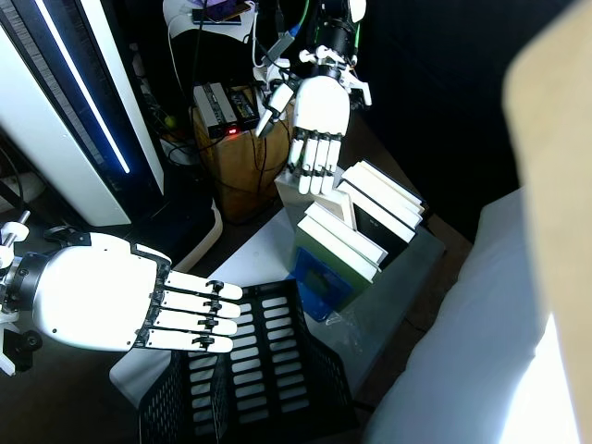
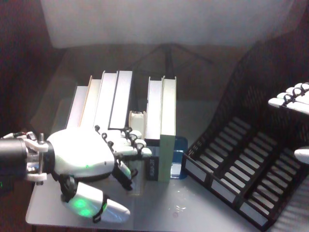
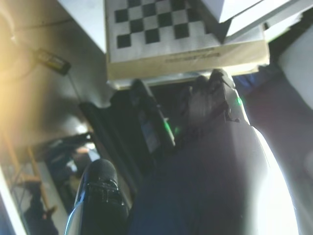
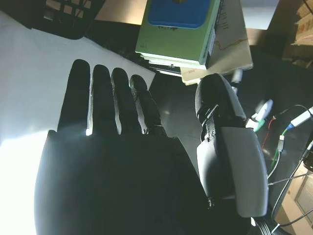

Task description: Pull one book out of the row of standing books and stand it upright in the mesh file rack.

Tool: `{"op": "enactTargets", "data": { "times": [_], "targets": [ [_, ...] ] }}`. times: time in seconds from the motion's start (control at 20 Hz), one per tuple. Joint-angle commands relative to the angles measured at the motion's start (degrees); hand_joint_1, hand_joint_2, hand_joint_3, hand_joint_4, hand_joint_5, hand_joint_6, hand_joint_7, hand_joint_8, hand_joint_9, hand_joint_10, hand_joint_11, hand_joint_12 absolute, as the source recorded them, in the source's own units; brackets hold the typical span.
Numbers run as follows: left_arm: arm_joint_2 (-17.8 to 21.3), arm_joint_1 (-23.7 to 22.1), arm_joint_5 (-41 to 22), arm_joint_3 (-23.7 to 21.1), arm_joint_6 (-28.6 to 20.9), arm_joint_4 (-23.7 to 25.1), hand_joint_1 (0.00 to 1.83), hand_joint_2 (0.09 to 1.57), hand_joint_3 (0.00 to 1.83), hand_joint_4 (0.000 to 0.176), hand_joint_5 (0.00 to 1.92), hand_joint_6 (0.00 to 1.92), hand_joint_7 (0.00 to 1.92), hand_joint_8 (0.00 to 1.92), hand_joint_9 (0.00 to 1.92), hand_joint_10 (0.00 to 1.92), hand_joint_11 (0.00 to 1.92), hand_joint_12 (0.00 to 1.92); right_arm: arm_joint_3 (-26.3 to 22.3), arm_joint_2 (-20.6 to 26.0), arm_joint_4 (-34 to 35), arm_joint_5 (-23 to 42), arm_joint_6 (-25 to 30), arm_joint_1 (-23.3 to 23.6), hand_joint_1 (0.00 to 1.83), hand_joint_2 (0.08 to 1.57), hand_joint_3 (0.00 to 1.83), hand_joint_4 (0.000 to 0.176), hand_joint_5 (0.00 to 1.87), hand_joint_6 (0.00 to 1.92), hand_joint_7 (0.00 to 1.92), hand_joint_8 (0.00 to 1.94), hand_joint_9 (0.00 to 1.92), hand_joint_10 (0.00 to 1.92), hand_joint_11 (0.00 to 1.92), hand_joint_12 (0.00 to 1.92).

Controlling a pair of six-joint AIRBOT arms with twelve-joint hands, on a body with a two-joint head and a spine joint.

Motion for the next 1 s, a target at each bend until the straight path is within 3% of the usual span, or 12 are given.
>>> {"op": "enactTargets", "data": {
  "times": [0.0,0.35,0.4,0.45,0.5,0.65,0.75,0.8,0.95],
  "targets": [
    [-0.30,1.03,-0.93,-0.33,-1.75,0.15,0.00,1.20,0.00,0.000,0.71,0.02,0.08,0.02,0.00,0.00,0.00,0.00,0.01,0.43,0.88,5.98,0.22,0.03,0.33,1.34,0.00,0.000,0.00,0.00,0.00,0.00,0.00,0.00,0.00,0.00],
    [0.64,4.07,-3.88,-1.64,-3.43,-2.01,0.00,1.25,0.02,0.000,0.72,0.01,0.07,0.01,0.00,0.00,0.00,0.00,0.02,0.33,1.05,5.98,0.22,-0.07,0.32,1.35,0.00,0.000,0.00,0.00,0.00,0.00,0.00,0.00,0.00,0.00],
    [1.30,4.04,-4.98,-2.05,-2.77,-3.15,0.00,1.26,0.02,0.017,0.67,0.00,0.04,0.00,0.00,0.00,0.00,0.00,0.02,0.33,1.15,5.97,0.22,-0.18,0.30,1.35,0.00,0.000,0.00,0.00,0.00,0.00,0.00,0.00,0.00,0.00],
    [1.84,3.84,-5.78,-2.43,-1.95,-4.06,0.04,1.27,0.02,0.009,0.68,0.01,0.04,0.00,0.00,0.00,0.00,0.00,0.02,0.33,1.28,5.97,0.22,-0.26,0.30,1.35,0.00,0.000,0.00,0.00,0.00,0.00,0.00,0.00,0.00,0.00],
    [2.31,3.62,-7.01,-2.65,-1.44,-5.07,0.09,1.35,0.05,0.000,0.51,0.00,0.02,0.00,0.00,0.00,0.00,0.00,0.02,0.33,1.35,5.97,0.22,-0.30,0.32,1.35,0.00,0.000,0.00,0.00,0.00,0.00,0.00,0.00,0.00,0.00],
    [3.54,2.96,-10.91,-3.19,0.00,-8.49,0.39,1.37,0.02,0.000,0.49,0.01,0.09,0.02,0.00,0.00,0.00,0.00,-0.06,0.34,1.37,5.98,0.22,-0.31,0.37,1.35,0.00,0.000,0.00,0.00,0.00,0.00,0.00,0.00,0.00,0.00],
    [4.54,2.53,-13.84,-3.98,1.78,-11.06,0.39,1.37,0.01,0.000,0.31,0.00,0.01,0.00,0.00,0.00,0.00,0.00,-0.22,0.41,1.31,6.15,0.22,-0.31,0.38,1.34,0.00,0.000,0.00,0.00,0.00,0.00,0.00,0.00,0.00,0.00],
    [5.15,2.38,-15.64,-4.30,2.69,-12.91,0.30,1.40,0.02,0.000,0.20,0.00,0.00,0.00,0.00,0.00,0.00,0.00,-0.52,0.66,1.09,6.46,0.22,-0.31,0.37,1.34,0.00,0.000,0.00,0.00,0.00,0.00,0.00,0.00,0.00,0.00],
    [6.94,3.09,-19.80,-4.76,7.68,-20.95,0.59,1.37,0.00,0.000,0.13,0.00,0.00,0.00,0.00,0.00,0.00,0.00,-1.71,1.62,-0.56,7.33,0.23,-0.30,0.36,1.33,0.00,0.000,0.00,0.00,0.00,0.00,0.00,0.00,0.00,0.00]
  ]
}}
